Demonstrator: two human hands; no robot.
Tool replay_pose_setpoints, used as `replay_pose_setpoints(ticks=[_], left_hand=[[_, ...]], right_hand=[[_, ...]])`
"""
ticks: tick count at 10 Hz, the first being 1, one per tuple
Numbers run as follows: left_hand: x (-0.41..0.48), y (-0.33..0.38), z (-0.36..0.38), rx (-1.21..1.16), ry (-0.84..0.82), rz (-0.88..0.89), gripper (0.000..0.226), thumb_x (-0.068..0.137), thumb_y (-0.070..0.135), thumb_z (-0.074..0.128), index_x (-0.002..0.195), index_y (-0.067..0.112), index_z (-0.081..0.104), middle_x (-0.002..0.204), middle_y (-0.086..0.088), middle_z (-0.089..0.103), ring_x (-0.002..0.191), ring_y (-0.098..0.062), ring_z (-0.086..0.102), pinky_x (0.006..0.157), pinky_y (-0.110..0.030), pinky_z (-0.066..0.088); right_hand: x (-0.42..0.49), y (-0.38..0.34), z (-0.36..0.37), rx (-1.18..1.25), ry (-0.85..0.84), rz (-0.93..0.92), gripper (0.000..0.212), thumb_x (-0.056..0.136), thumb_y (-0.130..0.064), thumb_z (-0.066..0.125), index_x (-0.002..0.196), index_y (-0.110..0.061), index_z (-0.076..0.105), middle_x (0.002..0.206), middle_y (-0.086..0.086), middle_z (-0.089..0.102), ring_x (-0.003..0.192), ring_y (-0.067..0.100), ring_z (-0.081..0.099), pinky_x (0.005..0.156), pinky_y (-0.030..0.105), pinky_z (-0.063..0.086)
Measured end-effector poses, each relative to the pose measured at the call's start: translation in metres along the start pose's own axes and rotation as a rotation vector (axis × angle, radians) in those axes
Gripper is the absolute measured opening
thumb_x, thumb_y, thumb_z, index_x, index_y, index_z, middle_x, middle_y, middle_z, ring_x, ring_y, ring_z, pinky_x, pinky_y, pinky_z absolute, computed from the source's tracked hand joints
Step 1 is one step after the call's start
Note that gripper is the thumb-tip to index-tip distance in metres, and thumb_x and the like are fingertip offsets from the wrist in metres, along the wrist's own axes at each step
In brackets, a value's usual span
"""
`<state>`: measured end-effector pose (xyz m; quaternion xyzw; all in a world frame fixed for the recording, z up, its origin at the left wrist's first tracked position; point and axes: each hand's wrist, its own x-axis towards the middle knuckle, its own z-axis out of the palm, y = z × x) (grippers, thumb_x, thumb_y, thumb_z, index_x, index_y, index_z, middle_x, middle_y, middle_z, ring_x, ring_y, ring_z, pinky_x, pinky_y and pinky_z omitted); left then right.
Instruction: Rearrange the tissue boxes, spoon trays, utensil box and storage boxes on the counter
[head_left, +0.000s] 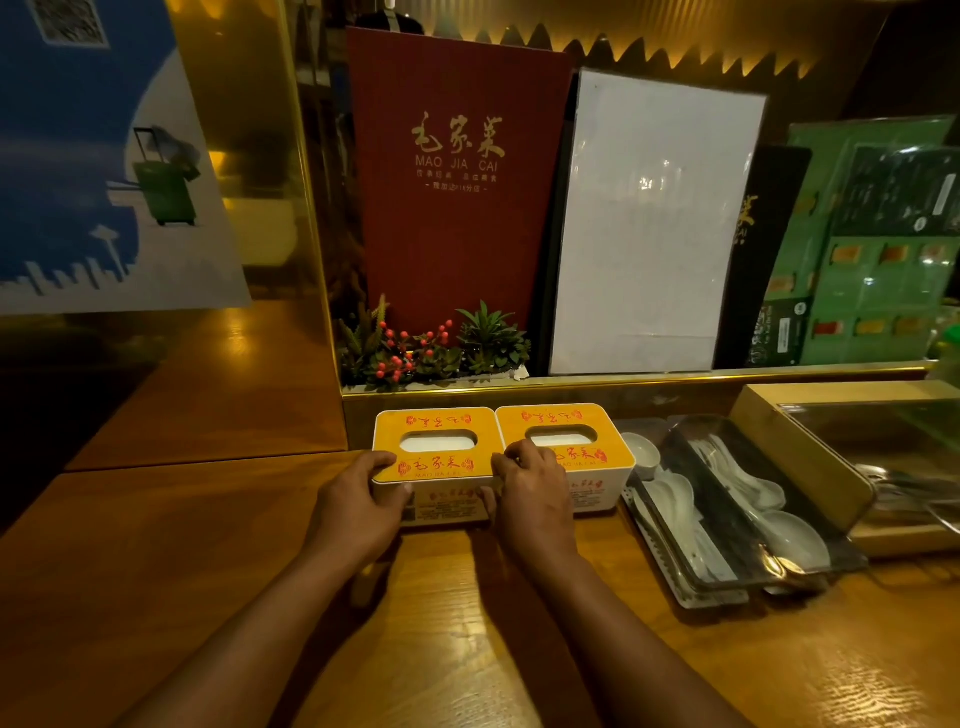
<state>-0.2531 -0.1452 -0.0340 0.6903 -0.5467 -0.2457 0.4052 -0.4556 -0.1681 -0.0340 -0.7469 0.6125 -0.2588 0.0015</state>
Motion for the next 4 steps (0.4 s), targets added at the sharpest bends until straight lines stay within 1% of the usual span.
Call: replay_pose_setpoints(ticks=[2,3,4], left_hand=[[-0.002,0.001,0.001,0.051,-0.049,0.032,0.056,0.090,0.026,0.071,0.141,0.029,0.048,0.146,-0.004,0.053,0.117,-0.025,0.062,0.073,-0.026,0.058],[-0.006,0.001,0.000,0.123,-0.065,0.056,0.062,0.089,0.030,0.072,0.145,0.027,0.045,0.148,-0.003,0.050,0.126,-0.025,0.056,0.088,-0.034,0.056],[-0.009,0.008,-0.004,0.231,-0.020,0.092,0.066,0.087,0.033,0.073,0.146,0.026,0.045,0.157,-0.004,0.037,0.140,-0.027,0.042,0.107,-0.043,0.045]], right_hand=[[0.001,0.002,-0.005,0.033,-0.069,0.009,0.048,0.091,-0.045,0.065,0.134,-0.025,0.056,0.132,-0.003,0.050,0.122,0.016,0.041,0.104,0.036,0.043],[-0.004,0.003,-0.011,0.124,-0.087,0.036,0.056,0.092,-0.043,0.065,0.143,-0.026,0.049,0.142,-0.003,0.047,0.133,0.017,0.037,0.111,0.039,0.041],[-0.009,0.007,-0.023,0.180,-0.055,0.062,0.046,0.094,-0.038,0.064,0.137,-0.024,0.058,0.139,-0.004,0.050,0.131,0.014,0.040,0.107,0.037,0.043]])
